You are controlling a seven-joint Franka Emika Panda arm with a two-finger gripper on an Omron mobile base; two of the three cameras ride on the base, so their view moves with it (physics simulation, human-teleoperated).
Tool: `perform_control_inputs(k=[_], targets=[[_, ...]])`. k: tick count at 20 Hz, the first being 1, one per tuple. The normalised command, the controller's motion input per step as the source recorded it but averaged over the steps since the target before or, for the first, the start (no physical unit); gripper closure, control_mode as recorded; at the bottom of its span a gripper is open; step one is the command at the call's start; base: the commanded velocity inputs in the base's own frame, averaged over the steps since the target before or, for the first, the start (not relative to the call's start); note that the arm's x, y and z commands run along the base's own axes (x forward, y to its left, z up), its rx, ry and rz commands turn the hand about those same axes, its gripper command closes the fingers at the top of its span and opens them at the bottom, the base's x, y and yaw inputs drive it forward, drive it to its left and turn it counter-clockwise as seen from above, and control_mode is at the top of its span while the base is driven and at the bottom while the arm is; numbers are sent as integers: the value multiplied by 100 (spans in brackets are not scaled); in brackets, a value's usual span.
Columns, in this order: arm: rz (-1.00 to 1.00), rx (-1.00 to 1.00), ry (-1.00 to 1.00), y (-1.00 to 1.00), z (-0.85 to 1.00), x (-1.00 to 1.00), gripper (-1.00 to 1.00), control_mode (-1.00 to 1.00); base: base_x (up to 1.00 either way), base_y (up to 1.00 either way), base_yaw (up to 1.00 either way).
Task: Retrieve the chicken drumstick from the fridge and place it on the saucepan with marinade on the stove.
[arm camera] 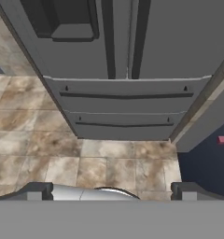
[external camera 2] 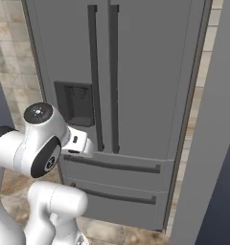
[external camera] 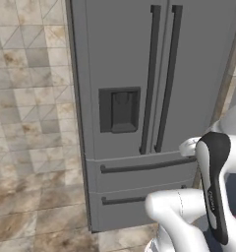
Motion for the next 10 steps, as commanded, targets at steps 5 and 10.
perform_control_inputs(k=[5,10], targets=[[0,0,0,0,0,0,-100,100,-5,0,0],[0,0,0,0,0,0,-100,100,-49,0,0]])
